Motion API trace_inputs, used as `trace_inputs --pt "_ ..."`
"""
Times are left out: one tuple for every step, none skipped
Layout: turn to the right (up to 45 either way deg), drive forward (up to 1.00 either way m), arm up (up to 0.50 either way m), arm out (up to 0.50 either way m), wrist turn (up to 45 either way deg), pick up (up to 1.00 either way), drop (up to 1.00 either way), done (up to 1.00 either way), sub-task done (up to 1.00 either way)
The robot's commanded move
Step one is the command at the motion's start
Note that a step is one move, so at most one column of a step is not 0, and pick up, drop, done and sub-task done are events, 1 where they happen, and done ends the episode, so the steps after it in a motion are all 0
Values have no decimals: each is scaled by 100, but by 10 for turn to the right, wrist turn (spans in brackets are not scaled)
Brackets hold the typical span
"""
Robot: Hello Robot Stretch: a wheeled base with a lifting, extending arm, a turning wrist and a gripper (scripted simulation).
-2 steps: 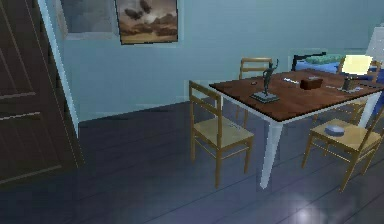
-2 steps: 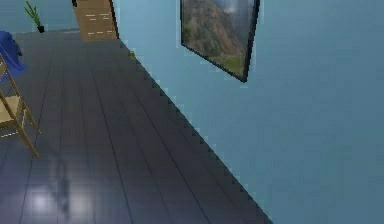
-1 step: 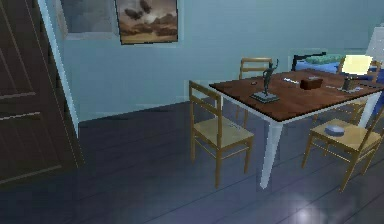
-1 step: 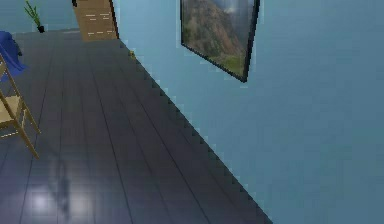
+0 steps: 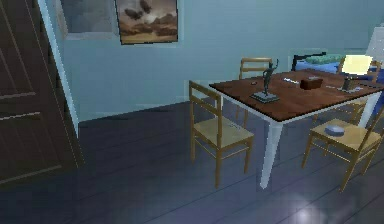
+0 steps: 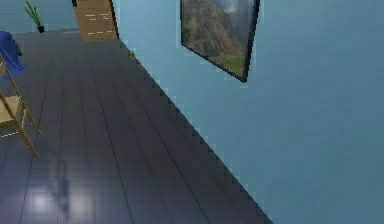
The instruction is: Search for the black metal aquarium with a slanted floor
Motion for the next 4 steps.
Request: trace_inputs --pt "-60 0 0 0 0 0 0 0 0" --pt "450 0 0 0 0 0 0 0 0" --pt "30 0 0 0 0 0 0 0 0" --pt "0 20 0 0 0 0 0 0 0"
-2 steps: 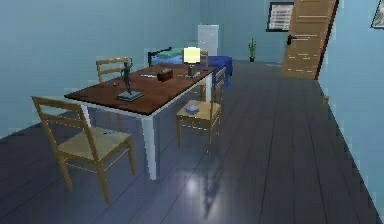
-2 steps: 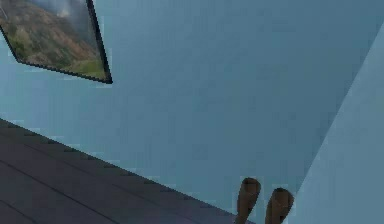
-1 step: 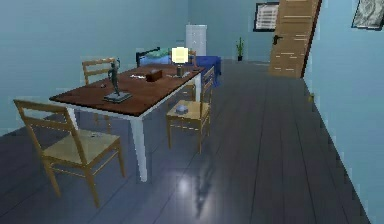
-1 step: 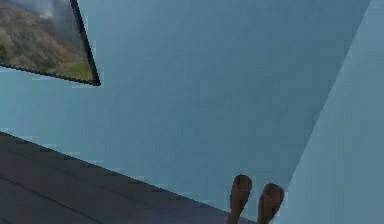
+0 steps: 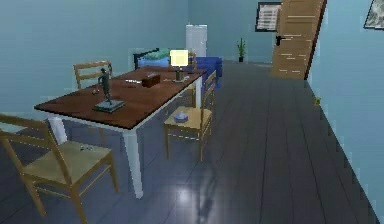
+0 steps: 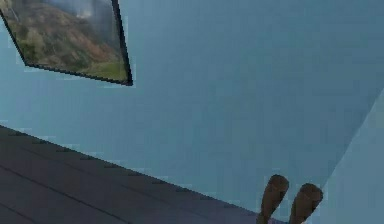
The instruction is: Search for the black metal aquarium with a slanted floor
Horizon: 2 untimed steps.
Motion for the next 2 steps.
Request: trace_inputs --pt "180 0 0 0 0 0 0 0 0" --pt "0 100 0 0 0 0 0 0 0"
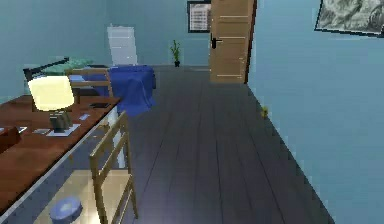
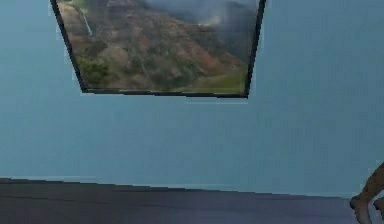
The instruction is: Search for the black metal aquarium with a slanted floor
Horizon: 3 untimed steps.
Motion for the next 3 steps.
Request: trace_inputs --pt "30 0 0 0 0 0 0 0 0" --pt "0 100 0 0 0 0 0 0 0" --pt "0 35 0 0 0 0 0 0 0"
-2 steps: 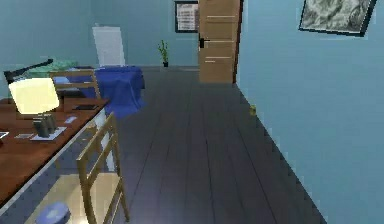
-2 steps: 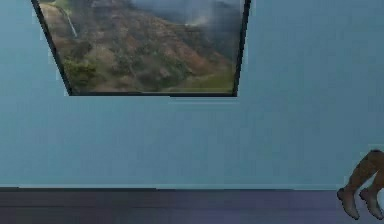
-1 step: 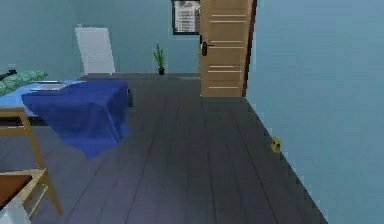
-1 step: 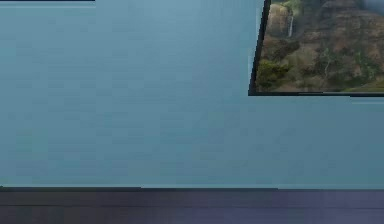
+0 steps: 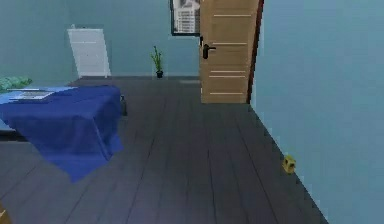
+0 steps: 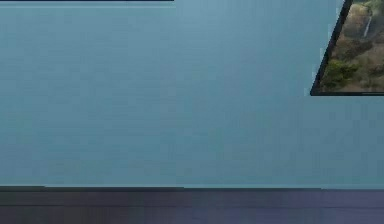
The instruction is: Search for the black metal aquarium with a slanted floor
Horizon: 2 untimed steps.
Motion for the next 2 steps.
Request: trace_inputs --pt "-60 0 0 0 0 0 0 0 0" --pt "0 100 0 0 0 0 0 0 0"
